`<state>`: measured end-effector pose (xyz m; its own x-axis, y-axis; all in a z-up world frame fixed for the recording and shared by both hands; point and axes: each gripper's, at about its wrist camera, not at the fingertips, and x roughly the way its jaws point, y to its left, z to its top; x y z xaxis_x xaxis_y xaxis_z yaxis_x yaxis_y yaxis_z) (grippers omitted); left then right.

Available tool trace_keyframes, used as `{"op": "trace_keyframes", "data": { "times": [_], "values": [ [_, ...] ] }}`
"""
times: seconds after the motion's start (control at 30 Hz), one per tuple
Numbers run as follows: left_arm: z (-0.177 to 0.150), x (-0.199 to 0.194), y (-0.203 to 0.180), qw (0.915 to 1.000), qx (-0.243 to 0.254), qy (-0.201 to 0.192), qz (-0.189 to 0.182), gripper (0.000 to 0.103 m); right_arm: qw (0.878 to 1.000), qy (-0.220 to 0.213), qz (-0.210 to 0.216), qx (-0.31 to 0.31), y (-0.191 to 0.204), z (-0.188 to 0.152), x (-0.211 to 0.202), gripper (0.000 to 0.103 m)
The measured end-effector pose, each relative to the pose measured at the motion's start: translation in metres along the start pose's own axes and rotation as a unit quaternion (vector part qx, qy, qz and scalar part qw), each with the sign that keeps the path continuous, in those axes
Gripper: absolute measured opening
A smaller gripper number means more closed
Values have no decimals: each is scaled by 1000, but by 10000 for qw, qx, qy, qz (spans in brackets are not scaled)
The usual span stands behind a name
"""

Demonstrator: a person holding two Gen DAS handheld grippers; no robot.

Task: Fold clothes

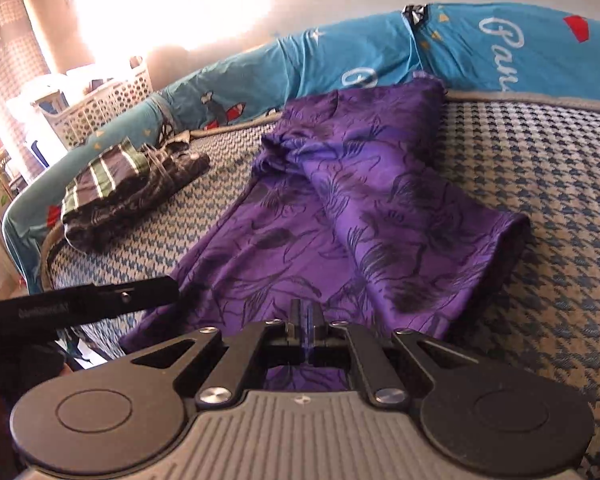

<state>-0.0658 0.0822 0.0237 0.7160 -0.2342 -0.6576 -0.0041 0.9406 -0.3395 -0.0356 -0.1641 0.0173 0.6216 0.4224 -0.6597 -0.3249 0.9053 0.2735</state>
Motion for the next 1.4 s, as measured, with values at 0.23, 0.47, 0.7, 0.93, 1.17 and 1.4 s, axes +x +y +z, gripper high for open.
{"op": "trace_keyframes", "data": {
  "times": [0.23, 0.47, 0.7, 0.93, 1.17, 1.4],
  "values": [
    [-14, -12, -3, 9994, 228, 199, 178, 103, 9943, 124, -1029, 235, -22, -14, 0, 0],
    [-23, -21, -7, 9986, 179, 469, -187, 103, 9944, 162, -1008, 258, -23, -15, -1, 0],
    [-28, -15, -13, 9970, 197, 652, -377, 103, 9945, 167, -982, 324, -21, -15, 0, 0],
    [-26, -3, -13, 9995, -98, 260, -165, 103, 9946, 153, -996, 254, -18, -16, 1, 0],
    [-26, -29, -11, 9907, -408, -879, 954, 103, 9946, 157, -995, 238, -18, -17, 1, 0],
    [-14, -43, 7, 9883, -826, -832, 975, 103, 9975, -29, -703, -54, -2, -13, -5, 10]
  ]
}}
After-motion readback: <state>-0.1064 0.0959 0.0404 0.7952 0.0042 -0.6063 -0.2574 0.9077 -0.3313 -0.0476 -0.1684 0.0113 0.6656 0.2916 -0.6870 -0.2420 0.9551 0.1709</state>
